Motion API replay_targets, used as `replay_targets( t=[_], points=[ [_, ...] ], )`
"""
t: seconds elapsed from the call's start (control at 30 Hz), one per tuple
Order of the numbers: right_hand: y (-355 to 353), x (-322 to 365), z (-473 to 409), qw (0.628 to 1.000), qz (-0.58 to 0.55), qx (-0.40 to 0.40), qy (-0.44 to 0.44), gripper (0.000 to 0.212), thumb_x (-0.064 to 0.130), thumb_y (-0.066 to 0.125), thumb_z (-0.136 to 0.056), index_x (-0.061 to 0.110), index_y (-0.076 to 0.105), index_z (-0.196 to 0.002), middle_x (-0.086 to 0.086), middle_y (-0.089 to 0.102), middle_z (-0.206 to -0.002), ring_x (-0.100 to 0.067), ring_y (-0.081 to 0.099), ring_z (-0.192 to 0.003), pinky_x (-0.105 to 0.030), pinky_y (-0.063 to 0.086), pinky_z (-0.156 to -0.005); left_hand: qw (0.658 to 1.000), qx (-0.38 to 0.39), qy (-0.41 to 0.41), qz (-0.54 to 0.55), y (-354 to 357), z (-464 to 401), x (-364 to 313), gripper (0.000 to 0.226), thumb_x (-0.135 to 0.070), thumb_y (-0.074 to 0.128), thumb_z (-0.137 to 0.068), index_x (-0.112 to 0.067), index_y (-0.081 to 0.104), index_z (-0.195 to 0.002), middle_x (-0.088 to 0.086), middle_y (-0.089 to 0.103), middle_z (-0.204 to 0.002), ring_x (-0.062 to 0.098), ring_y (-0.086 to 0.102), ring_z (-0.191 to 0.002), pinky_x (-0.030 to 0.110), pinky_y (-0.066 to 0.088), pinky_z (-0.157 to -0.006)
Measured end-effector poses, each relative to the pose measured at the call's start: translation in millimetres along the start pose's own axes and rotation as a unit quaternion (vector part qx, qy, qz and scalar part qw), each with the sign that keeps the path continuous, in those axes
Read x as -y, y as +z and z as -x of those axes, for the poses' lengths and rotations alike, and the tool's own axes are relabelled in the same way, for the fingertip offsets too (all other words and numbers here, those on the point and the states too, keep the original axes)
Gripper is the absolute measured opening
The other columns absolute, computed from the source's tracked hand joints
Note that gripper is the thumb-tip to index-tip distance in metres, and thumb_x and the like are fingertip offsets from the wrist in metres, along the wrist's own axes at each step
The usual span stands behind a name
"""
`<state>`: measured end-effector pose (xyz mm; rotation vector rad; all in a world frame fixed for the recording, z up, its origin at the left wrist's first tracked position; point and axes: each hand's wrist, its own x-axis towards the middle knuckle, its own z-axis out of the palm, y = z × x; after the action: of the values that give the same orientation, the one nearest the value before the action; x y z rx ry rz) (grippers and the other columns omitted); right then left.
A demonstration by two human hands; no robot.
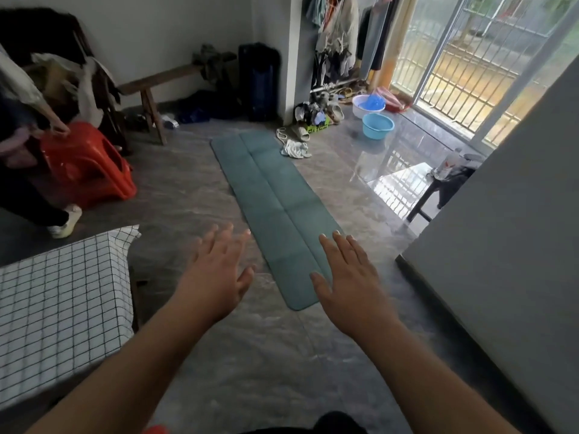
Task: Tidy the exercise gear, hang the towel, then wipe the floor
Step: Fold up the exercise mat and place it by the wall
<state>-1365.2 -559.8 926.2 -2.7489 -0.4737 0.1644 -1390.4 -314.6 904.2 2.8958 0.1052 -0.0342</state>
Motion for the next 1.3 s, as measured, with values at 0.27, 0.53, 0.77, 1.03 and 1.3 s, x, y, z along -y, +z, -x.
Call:
replay_targets(
  t=[0.27,0.53,0.77,1.03,1.3],
  points=[
    [20.2,-4.7,-153.6,0.999,-0.012,0.003,0.043,0.065,0.05,0.034,-0.1,0.033,0.005,-0.155,0.006,-0.001,-0.165,-0.015,-0.008,-0.15,-0.041,0.006,-0.123,0.999,0.018,0.025,-0.012,10.5,-144.9,49.1,0.071,-0.054,0.028,-0.091,-0.026,0.017,-0.155,0.01,0.015,-0.163,0.031,0.008,-0.149,0.05,0.01,-0.12],
    [24.9,0.8,-345.8,0.999,-0.004,0.042,0.002,0.066,0.051,0.034,-0.099,0.031,0.004,-0.155,0.004,0.001,-0.165,-0.017,-0.007,-0.151,-0.041,0.007,-0.123,0.999,0.026,-0.021,-0.001,5.2,-303.7,104.0,0.068,-0.047,0.041,-0.096,-0.029,0.012,-0.155,0.005,0.006,-0.164,0.026,-0.002,-0.151,0.045,0.003,-0.121],
    [30.7,37.3,-487.1,0.999,0.005,0.05,-0.015,0.066,0.052,0.034,-0.098,0.034,0.004,-0.154,0.004,0.002,-0.165,-0.017,-0.006,-0.151,-0.042,0.008,-0.123,0.999,0.01,-0.039,0.017,-15.7,-419.2,185.0,0.066,-0.047,0.044,-0.097,-0.028,0.017,-0.155,0.006,0.012,-0.164,0.029,0.004,-0.15,0.047,0.006,-0.119],
    [75.9,110.5,-631.7,0.998,0.003,0.033,0.061,0.067,0.051,0.035,-0.098,0.033,0.004,-0.155,0.005,0.001,-0.165,-0.017,-0.007,-0.151,-0.041,0.007,-0.123,0.999,0.046,0.028,-0.005,-37.0,-576.5,311.3,0.068,-0.046,0.045,-0.095,-0.026,0.019,-0.155,0.007,0.015,-0.163,0.031,0.007,-0.15,0.049,0.01,-0.119],
    [88.3,161.5,-733.5,0.984,-0.033,0.017,0.172,0.067,0.05,0.036,-0.098,0.033,0.005,-0.155,0.007,0.002,-0.165,-0.014,-0.007,-0.151,-0.04,0.006,-0.123,0.983,0.128,0.124,-0.043,-64.3,-714.4,387.6,0.069,-0.049,0.038,-0.097,-0.028,0.008,-0.156,0.006,0.004,-0.164,0.028,-0.001,-0.15,0.047,0.005,-0.121]
  ],
)
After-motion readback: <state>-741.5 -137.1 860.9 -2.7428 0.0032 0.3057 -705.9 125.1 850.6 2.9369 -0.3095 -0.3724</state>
